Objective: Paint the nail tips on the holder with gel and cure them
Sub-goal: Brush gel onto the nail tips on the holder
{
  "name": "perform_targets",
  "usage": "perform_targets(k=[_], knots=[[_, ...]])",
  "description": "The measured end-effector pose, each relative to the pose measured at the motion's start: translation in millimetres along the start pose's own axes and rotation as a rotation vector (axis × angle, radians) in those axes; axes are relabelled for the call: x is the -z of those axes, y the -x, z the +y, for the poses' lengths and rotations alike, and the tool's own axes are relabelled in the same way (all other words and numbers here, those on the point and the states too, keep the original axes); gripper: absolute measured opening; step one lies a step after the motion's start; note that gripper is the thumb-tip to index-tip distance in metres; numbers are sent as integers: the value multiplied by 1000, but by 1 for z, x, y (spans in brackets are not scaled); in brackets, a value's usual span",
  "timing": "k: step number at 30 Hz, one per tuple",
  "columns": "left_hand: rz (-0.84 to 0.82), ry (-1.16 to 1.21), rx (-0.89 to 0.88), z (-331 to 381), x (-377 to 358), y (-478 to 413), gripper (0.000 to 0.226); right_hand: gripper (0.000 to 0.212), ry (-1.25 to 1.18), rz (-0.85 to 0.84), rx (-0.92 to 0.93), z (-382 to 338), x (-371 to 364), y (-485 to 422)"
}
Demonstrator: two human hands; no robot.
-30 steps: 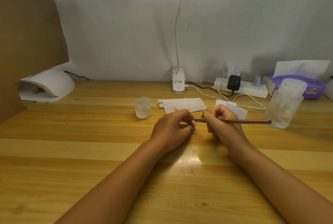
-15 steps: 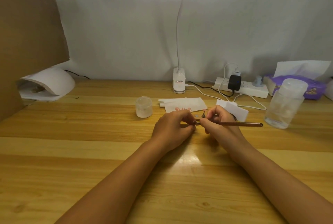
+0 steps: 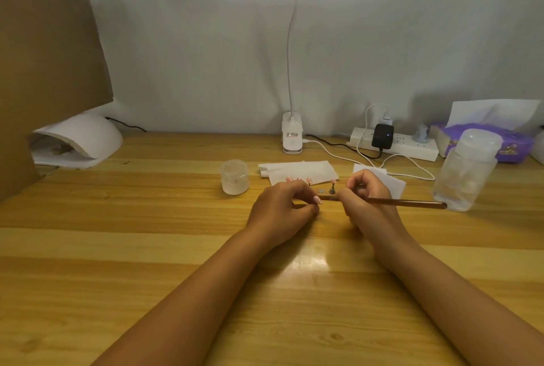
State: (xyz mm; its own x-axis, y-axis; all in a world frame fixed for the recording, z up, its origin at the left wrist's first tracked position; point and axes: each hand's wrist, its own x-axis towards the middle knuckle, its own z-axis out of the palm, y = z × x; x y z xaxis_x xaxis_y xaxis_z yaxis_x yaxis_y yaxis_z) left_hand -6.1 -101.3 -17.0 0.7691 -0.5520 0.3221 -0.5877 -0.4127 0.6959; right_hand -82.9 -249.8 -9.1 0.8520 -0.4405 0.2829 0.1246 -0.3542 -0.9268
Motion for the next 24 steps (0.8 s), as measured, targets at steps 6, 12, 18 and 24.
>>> perform_targets(k=[6, 12, 18, 24], knots=[[1, -27, -13, -1, -1, 0, 10, 13, -11, -60, -10, -3, -1, 2], [1, -66, -19, -2, -1, 0, 14, 13, 48, -73, -14, 0, -2, 1], [1, -65, -16, 0, -2, 1, 12, 11, 60, -84, -13, 0, -2, 3], [-8, -51, -4, 1, 0, 2, 11, 13, 74, -61, -3, -3, -3, 2]])
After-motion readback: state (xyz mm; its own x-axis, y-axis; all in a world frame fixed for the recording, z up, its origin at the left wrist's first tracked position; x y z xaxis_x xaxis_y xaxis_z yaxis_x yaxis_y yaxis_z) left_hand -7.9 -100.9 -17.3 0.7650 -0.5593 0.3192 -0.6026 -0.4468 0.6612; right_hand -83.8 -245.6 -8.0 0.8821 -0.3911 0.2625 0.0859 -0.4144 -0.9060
